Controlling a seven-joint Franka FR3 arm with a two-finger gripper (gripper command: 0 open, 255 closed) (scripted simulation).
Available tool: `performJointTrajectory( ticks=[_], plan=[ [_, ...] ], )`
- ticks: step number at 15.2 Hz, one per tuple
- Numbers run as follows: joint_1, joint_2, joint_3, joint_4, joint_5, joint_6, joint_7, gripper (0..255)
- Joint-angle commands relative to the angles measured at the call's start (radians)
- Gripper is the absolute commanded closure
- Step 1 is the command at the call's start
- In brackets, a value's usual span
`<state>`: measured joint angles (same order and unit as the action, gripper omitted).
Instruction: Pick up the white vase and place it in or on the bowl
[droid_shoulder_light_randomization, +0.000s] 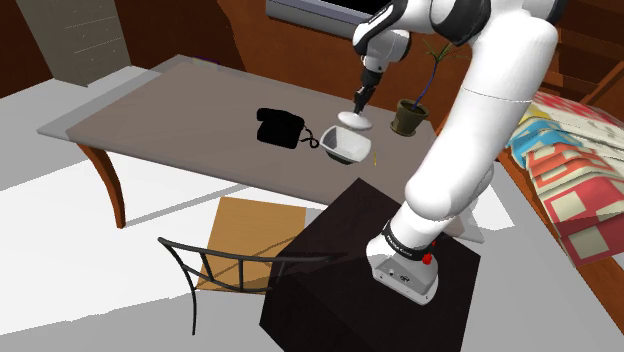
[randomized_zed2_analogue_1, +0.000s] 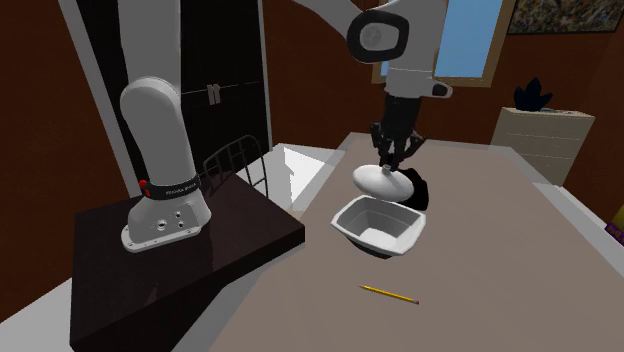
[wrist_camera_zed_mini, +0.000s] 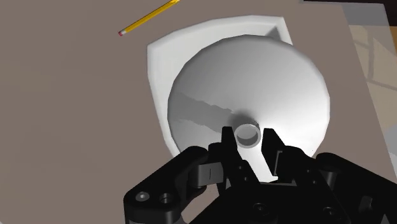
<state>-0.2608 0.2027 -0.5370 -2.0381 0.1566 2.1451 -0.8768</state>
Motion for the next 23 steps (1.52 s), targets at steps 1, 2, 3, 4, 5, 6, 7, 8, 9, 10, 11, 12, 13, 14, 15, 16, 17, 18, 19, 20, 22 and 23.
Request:
performJointTrajectory(
  ticks=[1, 2, 3, 4, 5, 6, 7, 8, 9, 10, 11, 12, 13, 14, 15, 16, 17, 18, 19, 20, 22, 23],
  plan=[
    [-0.003, 0.017, 0.004, -0.011, 0.013, 0.026, -0.008, 255],
    [-0.004, 0.025, 0.005, -0.016, 0.019, 0.037, -0.013, 255],
    [-0.006, 0.033, 0.007, -0.02, 0.025, 0.048, -0.017, 255],
    [-0.008, 0.042, 0.009, -0.024, 0.031, 0.06, -0.022, 255],
    [-0.009, 0.051, 0.012, -0.028, 0.037, 0.071, -0.026, 255],
    [-0.011, 0.059, 0.014, -0.032, 0.044, 0.082, -0.031, 255],
    [-0.013, 0.068, 0.016, -0.036, 0.051, 0.093, -0.035, 255],
    [-0.015, 0.078, 0.019, -0.039, 0.058, 0.104, -0.04, 255],
    [-0.017, 0.087, 0.022, -0.042, 0.065, 0.115, -0.045, 255],
    [-0.02, 0.096, 0.025, -0.045, 0.072, 0.126, -0.05, 255],
    [-0.022, 0.106, 0.028, -0.047, 0.079, 0.136, -0.055, 255],
    [-0.024, 0.115, 0.031, -0.05, 0.086, 0.147, -0.06, 255],
    [-0.027, 0.125, 0.035, -0.052, 0.094, 0.157, -0.065, 255],
    [-0.03, 0.135, 0.038, -0.054, 0.101, 0.168, -0.07, 255],
    [-0.032, 0.145, 0.042, -0.055, 0.109, 0.178, -0.076, 255],
    [-0.035, 0.154, 0.045, -0.057, 0.115, 0.187, -0.08, 255],
    [-0.035, 0.154, 0.045, -0.057, 0.115, 0.187, -0.08, 255],
    [-0.035, 0.154, 0.045, -0.057, 0.115, 0.187, -0.08, 255],
    [-0.035, 0.154, 0.045, -0.057, 0.115, 0.187, -0.08, 255],
    [-0.035, 0.154, 0.045, -0.057, 0.115, 0.187, -0.08, 255],
    [-0.035, 0.154, 0.045, -0.057, 0.115, 0.187, -0.08, 255],
    [-0.035, 0.154, 0.045, -0.057, 0.115, 0.187, -0.08, 255]
  ],
)
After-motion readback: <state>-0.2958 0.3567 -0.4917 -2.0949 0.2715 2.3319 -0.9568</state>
